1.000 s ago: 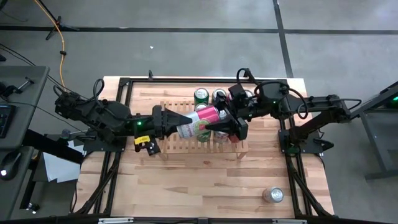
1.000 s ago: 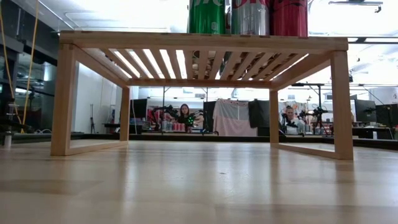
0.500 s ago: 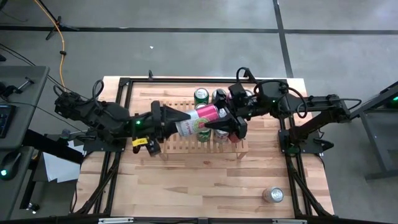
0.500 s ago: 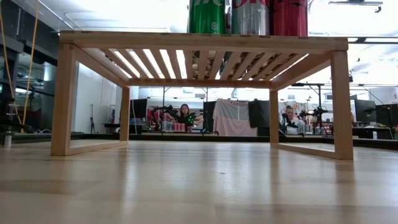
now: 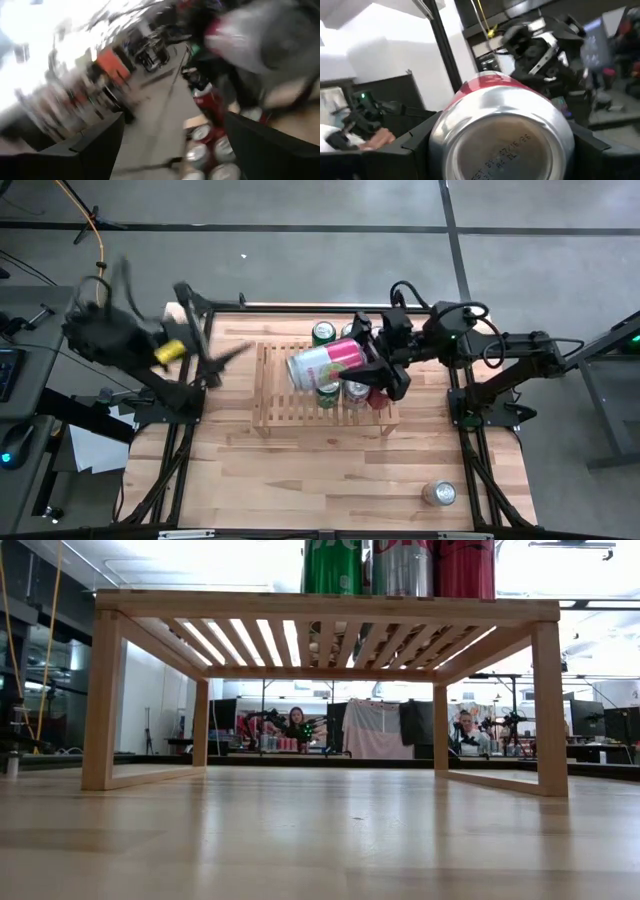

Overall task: Place canned beverage on shelf
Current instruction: Put the top white pink soda can on the shelf

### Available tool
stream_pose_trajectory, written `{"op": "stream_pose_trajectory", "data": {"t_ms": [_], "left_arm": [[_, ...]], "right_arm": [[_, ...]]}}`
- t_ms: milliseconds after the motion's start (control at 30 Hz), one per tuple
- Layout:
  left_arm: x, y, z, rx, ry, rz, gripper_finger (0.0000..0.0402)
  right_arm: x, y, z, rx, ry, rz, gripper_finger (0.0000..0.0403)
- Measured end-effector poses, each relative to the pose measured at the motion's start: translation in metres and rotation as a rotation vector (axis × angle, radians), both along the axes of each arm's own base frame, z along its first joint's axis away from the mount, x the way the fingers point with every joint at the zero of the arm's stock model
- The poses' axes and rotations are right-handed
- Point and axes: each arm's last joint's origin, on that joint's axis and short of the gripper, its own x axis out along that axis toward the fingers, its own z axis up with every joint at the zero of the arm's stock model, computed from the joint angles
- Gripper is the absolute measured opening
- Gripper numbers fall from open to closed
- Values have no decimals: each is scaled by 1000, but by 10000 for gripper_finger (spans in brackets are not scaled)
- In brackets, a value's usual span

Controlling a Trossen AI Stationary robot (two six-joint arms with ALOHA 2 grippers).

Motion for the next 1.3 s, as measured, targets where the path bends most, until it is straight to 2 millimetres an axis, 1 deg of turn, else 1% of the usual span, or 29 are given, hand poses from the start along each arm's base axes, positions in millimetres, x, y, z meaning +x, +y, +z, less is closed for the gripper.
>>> {"op": "stream_pose_trajectory", "data": {"t_ms": [100, 233, 300, 367, 433, 533, 600, 667, 767, 900, 967, 1067, 1167, 1300], "left_arm": [[-19, 17, 4, -313, -140, 11, 331], [-32, 27, 3, -637, -281, -58, 331], [-31, 28, 1, -728, -323, -103, 331], [-28, 27, -1, -763, -350, -139, 331], [-20, 23, -5, -776, -373, -171, 331], [-2, 15, -13, -728, -389, -220, 331], [8, 10, -15, -687, -446, -239, 331], [14, 8, -14, -640, -528, -261, 330], [21, 5, -12, -565, -634, -276, 331], [27, 2, -9, -451, -724, -283, 330], [34, -2, -12, -381, -730, -297, 329], [49, -5, -19, -321, -705, -335, 329], [48, 0, -13, -341, -773, -353, 328], [58, 8, -13, -360, -859, -420, 329]], "right_arm": [[0, -4, 7, -67, -44, -59, 282], [7, -6, 19, -202, -115, -162, 282], [12, -6, 27, -260, -146, -210, 282], [18, -6, 34, -301, -154, -246, 282], [26, -5, 40, -330, -144, -266, 282], [39, -5, 45, -366, -127, -295, 282], [43, -5, 52, -389, -141, -301, 282], [45, -5, 61, -404, -178, -342, 282], [43, -8, 74, -430, -214, -394, 282], [39, -12, 87, -446, -258, -434, 282], [35, -17, 97, -426, -312, -506, 282], [27, -23, 107, -410, -357, -556, 282], [27, -23, 108, -413, -364, -525, 282], [31, -21, 106, -416, -374, -494, 282]]}}
